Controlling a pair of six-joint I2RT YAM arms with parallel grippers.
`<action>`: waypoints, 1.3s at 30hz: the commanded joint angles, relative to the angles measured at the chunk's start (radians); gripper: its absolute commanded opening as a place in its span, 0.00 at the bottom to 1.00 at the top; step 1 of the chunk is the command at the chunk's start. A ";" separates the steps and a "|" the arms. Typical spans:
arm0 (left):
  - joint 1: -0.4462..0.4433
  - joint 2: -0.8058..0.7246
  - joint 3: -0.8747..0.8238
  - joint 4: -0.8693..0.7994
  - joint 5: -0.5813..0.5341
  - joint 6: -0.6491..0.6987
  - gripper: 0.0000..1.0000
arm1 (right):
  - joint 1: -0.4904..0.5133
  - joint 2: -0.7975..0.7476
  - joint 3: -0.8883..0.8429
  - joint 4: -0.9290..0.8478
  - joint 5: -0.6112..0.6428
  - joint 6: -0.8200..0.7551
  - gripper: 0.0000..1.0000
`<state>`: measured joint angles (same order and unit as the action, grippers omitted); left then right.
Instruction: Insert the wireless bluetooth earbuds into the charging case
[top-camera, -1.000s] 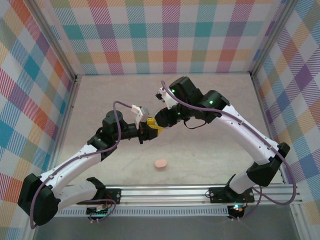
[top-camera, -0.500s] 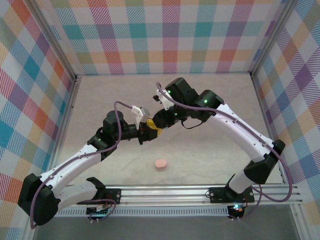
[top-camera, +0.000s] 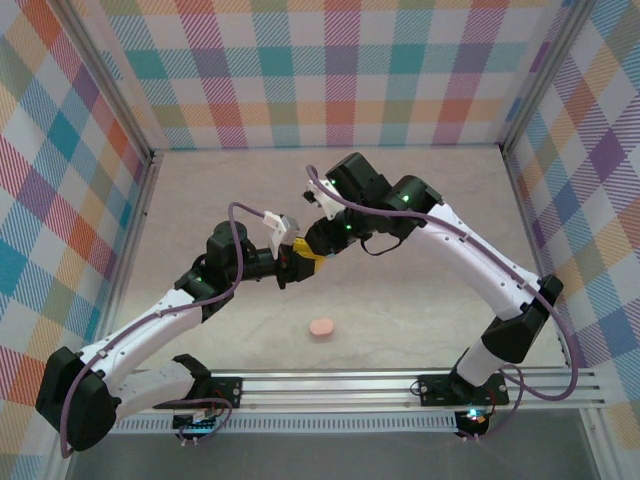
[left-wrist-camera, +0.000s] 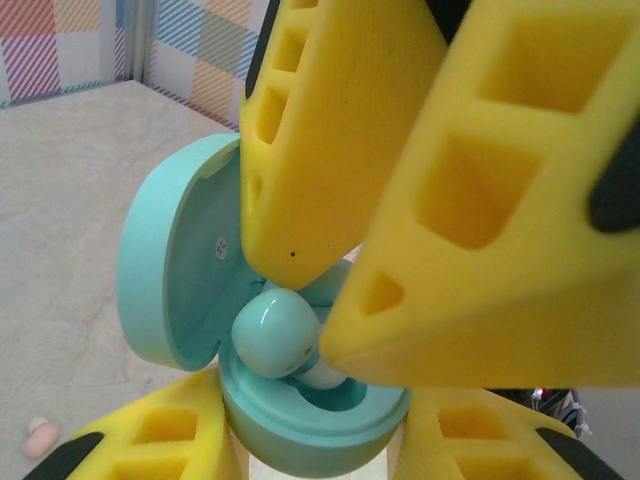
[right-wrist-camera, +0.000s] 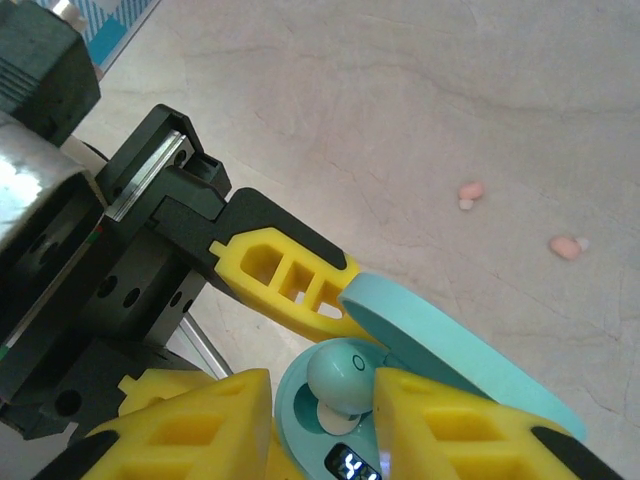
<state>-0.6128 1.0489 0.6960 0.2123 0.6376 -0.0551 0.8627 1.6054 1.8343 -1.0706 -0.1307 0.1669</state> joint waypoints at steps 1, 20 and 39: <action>-0.011 -0.019 -0.001 0.029 0.042 0.027 0.00 | -0.013 0.019 0.033 -0.009 0.030 -0.018 0.31; -0.011 -0.004 0.013 0.030 0.045 0.035 0.00 | -0.013 -0.041 0.036 -0.067 -0.064 0.044 0.26; -0.011 0.006 0.043 -0.001 0.093 0.118 0.00 | -0.013 -0.074 0.028 -0.046 -0.031 0.031 0.29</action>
<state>-0.6140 1.0508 0.6987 0.2085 0.6991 0.0280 0.8562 1.5604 1.8668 -1.1194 -0.1509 0.1978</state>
